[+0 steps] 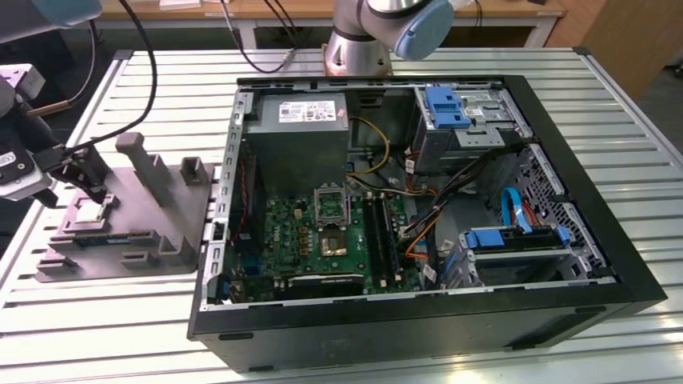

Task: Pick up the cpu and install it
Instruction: 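Pick up the cpu and move it towards the insertion slot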

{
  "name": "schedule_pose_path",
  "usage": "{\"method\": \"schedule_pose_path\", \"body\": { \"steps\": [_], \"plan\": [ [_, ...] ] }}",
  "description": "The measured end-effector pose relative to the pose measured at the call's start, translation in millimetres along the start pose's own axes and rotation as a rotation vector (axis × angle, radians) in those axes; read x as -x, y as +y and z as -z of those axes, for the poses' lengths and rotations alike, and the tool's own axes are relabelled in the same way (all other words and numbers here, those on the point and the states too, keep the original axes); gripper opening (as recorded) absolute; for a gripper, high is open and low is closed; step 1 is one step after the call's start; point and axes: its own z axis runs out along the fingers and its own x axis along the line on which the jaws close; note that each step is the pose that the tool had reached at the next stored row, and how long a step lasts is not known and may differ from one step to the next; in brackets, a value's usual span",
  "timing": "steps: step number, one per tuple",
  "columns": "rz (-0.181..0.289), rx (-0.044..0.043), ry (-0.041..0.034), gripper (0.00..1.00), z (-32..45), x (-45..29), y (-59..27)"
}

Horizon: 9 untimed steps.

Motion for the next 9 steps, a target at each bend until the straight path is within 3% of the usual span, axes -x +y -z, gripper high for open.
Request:
{"method": "schedule_pose_path", "body": {
  "steps": [9],
  "plan": [
    [0.000,0.0010,0.0000,0.71,-7.9,-0.3,0.0]
  ]
}}
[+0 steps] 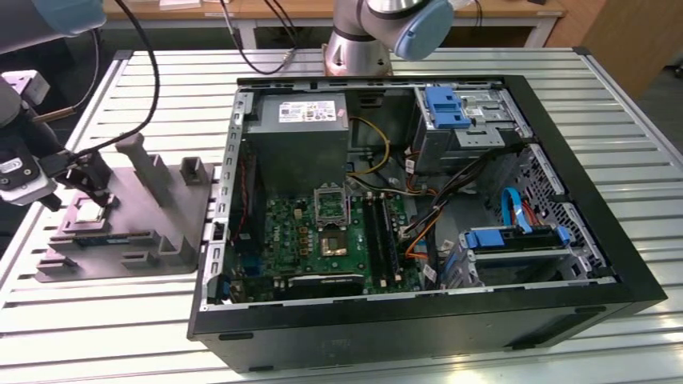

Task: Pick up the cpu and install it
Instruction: 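Pick up the cpu and move it towards the insertion slot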

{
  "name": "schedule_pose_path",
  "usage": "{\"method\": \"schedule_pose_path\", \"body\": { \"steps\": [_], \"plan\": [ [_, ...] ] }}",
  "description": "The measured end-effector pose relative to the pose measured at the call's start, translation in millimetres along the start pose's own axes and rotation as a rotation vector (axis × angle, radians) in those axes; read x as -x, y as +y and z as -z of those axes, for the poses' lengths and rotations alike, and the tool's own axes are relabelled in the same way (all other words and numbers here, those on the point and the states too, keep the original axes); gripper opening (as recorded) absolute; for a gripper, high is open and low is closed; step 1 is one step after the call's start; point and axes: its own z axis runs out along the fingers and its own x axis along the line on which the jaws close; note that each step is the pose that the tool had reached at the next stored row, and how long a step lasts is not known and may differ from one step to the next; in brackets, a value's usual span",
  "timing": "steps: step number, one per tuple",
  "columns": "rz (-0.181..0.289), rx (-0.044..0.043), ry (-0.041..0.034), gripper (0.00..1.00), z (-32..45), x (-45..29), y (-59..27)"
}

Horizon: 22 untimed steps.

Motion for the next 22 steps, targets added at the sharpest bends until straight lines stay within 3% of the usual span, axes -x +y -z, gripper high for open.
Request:
{"method": "schedule_pose_path", "body": {
  "steps": [22],
  "plan": [
    [-0.009,0.0020,-0.0002,0.71,-22.6,-1.6,4.7]
  ]
}}
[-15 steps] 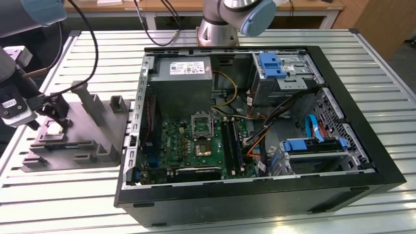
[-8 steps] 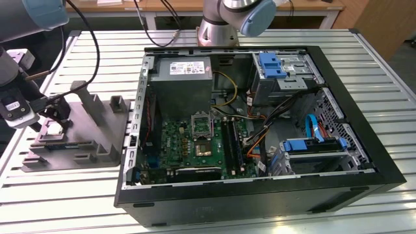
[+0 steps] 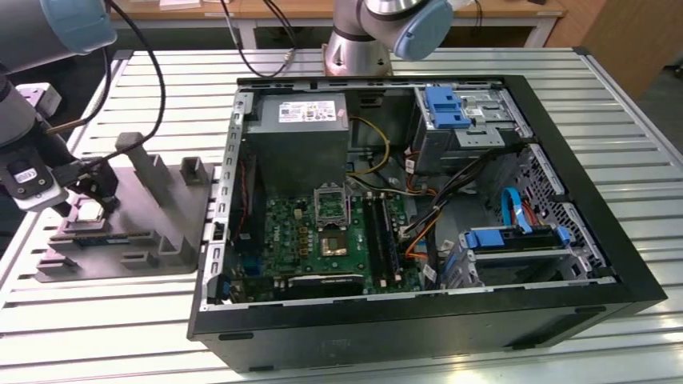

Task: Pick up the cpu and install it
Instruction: 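Pick up the cpu and move it towards the insertion slot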

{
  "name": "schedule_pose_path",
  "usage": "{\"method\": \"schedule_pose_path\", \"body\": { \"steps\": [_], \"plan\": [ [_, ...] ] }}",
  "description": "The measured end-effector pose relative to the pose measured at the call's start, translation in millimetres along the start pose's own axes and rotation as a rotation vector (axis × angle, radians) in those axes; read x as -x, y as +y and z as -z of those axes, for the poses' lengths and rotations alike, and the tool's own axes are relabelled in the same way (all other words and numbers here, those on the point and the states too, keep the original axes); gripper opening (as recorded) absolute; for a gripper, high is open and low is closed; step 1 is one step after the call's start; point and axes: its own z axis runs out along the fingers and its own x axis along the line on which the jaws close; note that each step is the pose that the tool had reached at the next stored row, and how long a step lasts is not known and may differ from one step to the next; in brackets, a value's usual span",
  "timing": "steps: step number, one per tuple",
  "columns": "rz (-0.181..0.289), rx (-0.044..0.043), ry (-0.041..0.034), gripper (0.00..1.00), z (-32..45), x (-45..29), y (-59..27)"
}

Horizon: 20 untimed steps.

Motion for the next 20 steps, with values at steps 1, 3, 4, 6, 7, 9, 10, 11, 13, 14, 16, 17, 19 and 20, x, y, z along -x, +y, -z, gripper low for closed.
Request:
{"method": "schedule_pose_path", "body": {
  "steps": [1,3,4,6,7,9,10,11,13,14,16,17,19,20],
  "plan": [
    [0.000,0.0001,-0.0001,0.71,-1.0,-0.3,0.2],
    [0.000,0.0001,-0.0002,0.71,-3.1,-0.6,0.6],
    [0.000,0.0001,-0.0002,0.71,-4.3,-0.7,0.8],
    [0.000,0.0001,-0.0002,0.71,-6.3,-0.8,1.2],
    [0.000,0.0001,-0.0002,0.71,-7.1,-0.8,1.4],
    [0.000,0.0000,0.0000,0.71,-7.4,-0.8,1.5],
    [0.000,-0.0001,0.0001,0.71,-7.4,-0.8,1.5],
    [0.000,0.0000,0.0000,0.71,-7.6,-0.8,1.5],
    [0.000,0.0000,-0.0001,0.71,-7.7,-0.8,1.5],
    [0.000,0.0000,-0.0001,0.71,-7.8,-0.8,1.5],
    [0.000,0.0000,-0.0001,0.71,-7.9,-0.8,1.5],
    [0.000,0.0001,-0.0001,0.71,-7.9,-0.8,1.5],
    [0.000,0.0000,-0.0001,0.69,-8.0,-0.8,1.5],
    [0.000,0.0000,-0.0001,0.62,-8.1,-0.8,1.5]
  ]
}}
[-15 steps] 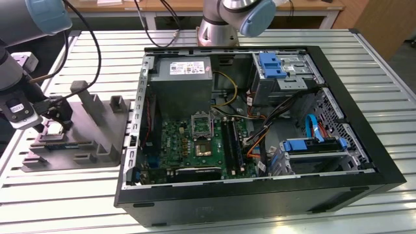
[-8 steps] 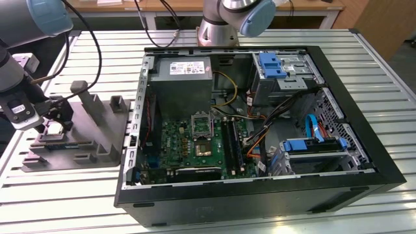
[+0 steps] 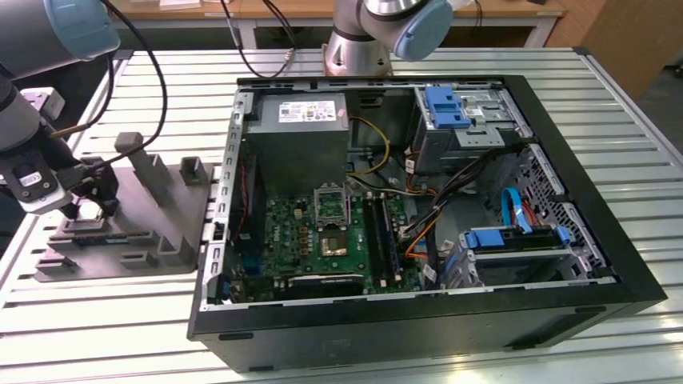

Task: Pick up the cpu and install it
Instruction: 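Pick up the cpu and move it towards the insertion slot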

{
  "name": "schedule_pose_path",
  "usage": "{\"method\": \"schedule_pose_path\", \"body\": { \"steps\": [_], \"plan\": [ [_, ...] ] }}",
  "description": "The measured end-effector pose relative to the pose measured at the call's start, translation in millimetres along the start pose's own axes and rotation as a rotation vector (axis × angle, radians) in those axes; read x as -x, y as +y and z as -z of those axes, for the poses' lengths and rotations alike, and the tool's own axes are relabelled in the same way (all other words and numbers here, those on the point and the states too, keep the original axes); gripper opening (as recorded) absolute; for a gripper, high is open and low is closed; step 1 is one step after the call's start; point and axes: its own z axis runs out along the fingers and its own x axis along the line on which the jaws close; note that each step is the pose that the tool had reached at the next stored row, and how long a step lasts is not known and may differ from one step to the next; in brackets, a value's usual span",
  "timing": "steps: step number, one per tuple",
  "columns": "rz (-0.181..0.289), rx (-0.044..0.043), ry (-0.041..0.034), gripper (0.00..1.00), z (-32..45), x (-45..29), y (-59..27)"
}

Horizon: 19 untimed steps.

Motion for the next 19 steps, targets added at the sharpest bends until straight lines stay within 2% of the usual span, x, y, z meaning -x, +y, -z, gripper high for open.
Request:
{"method": "schedule_pose_path", "body": {
  "steps": [19],
  "plan": [
    [-0.001,-0.0001,0.0000,0.62,0.0,-0.2,-3.7]
  ]
}}
